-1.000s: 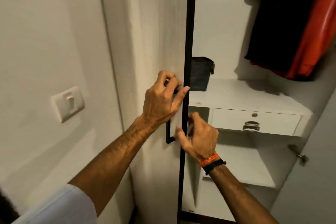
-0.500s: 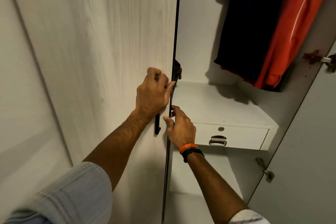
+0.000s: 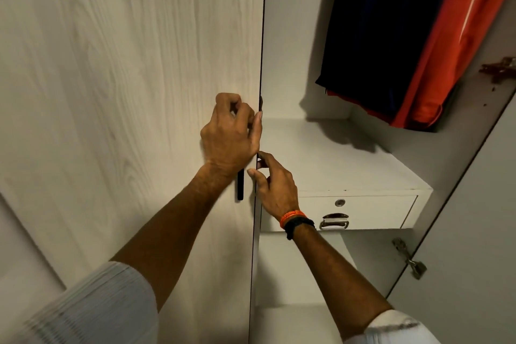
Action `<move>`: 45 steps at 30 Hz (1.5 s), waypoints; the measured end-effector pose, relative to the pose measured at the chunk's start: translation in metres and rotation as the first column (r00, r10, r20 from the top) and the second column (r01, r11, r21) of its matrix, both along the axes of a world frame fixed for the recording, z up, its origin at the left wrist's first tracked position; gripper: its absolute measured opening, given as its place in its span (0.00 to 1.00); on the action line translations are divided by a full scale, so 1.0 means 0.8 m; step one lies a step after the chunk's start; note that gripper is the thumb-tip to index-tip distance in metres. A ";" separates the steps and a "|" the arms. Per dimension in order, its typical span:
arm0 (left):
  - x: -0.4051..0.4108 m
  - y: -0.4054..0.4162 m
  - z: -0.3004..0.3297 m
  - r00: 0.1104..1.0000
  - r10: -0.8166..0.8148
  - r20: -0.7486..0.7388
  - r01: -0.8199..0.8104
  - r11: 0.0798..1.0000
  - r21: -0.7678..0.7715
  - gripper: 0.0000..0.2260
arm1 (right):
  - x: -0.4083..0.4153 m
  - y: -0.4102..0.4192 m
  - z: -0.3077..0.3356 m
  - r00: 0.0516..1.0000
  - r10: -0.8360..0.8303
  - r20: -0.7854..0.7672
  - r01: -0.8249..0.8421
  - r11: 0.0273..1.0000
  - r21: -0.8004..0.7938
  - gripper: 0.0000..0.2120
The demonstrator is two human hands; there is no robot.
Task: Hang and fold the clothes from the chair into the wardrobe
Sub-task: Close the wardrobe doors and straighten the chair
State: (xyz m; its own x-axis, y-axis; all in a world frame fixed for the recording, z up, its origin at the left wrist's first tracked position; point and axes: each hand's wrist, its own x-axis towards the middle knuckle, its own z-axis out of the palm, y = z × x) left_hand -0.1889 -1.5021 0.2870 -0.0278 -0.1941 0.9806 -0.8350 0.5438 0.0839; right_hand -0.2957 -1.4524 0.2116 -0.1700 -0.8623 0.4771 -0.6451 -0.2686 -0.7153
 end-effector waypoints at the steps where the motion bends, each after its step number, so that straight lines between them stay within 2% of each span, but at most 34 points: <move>1: 0.001 0.002 0.002 1.000 -0.015 -0.009 0.015 1.000 0.009 0.12 | -0.001 0.001 0.001 1.000 -0.004 0.012 0.004 1.000 0.009 0.19; 5: 0.000 0.024 0.003 0.998 -0.070 -0.010 0.070 0.997 -0.017 0.14 | -0.020 0.020 0.006 0.997 -0.065 0.050 0.064 0.998 0.023 0.20; 9: -0.022 0.054 0.003 0.988 -0.118 -0.095 0.116 0.993 -0.032 0.12 | -0.072 0.068 0.011 0.980 -0.201 0.009 0.201 0.980 -0.013 0.16; 11: -0.047 0.073 -0.006 0.988 -0.152 -0.024 0.153 0.988 0.020 0.11 | -0.105 0.098 0.011 0.960 -0.280 -0.019 0.280 0.960 -0.011 0.14; 13: -0.087 0.095 -0.017 0.962 -0.264 0.076 0.256 0.962 0.100 0.11 | -0.142 0.136 0.011 0.924 -0.380 -0.040 0.380 0.925 -0.011 0.13; 15: -0.141 0.122 -0.028 0.894 -0.434 0.107 0.403 0.886 0.231 0.11 | -0.177 0.180 0.012 0.872 -0.487 -0.052 0.487 0.873 -0.022 0.12; 19: -0.259 0.198 -0.035 0.706 -0.695 0.133 0.581 0.676 0.453 0.13 | -0.247 0.278 0.014 0.714 -0.697 -0.062 0.697 0.717 -0.026 0.12; 21: -0.316 0.247 -0.029 0.595 -0.791 0.141 0.650 0.577 0.495 0.14 | -0.283 0.338 0.013 0.603 -0.793 -0.087 0.794 0.607 -0.029 0.12; 24: -0.375 0.297 -0.021 0.477 -0.868 0.133 0.699 0.467 0.542 0.15 | -0.321 0.404 0.012 0.487 -0.868 -0.094 0.871 0.491 -0.021 0.12; 30: -0.481 0.408 -0.005 0.339 -0.924 0.175 0.719 0.375 0.585 0.17 | -0.409 0.541 -0.001 0.212 -0.977 -0.030 0.976 0.213 -0.048 0.11; 34: -0.543 0.479 0.000 0.316 -0.927 0.200 0.731 0.372 0.572 0.20 | -0.475 0.605 -0.010 0.046 -0.998 0.050 0.989 0.039 -0.143 0.23; 35: -0.554 0.493 -0.001 0.316 -0.929 0.194 0.733 0.369 0.571 0.20 | -0.489 0.614 -0.010 0.062 -0.997 0.051 0.989 0.054 -0.135 0.27; 36: -0.562 0.505 -0.003 0.321 -0.929 0.182 0.731 0.366 0.576 0.20 | -0.502 0.621 -0.011 0.125 -0.991 0.043 0.987 0.120 -0.108 0.30; 38: -0.580 0.531 -0.007 0.373 -0.915 0.155 0.726 0.392 0.565 0.20 | -0.529 0.632 -0.008 0.341 -0.939 0.048 0.940 0.341 0.003 0.33; 39: -0.585 0.544 -0.010 0.406 -0.902 0.146 0.713 0.412 0.567 0.20 | -0.540 0.638 -0.009 0.444 -0.893 0.071 0.892 0.448 0.058 0.32; 40: -0.587 0.552 -0.010 0.427 -0.893 0.142 0.699 0.426 0.574 0.20 | -0.546 0.641 -0.011 0.510 -0.856 0.081 0.852 0.516 0.085 0.29; 42: -0.590 0.563 -0.009 0.486 -0.863 0.136 0.663 0.466 0.586 0.21 | -0.555 0.647 -0.015 0.573 -0.819 0.036 0.815 0.574 0.081 0.23; 45: -0.579 0.574 -0.009 0.555 -0.826 0.094 0.622 0.488 0.613 0.22 | -0.557 0.652 -0.021 0.618 -0.783 0.072 0.778 0.623 0.086 0.20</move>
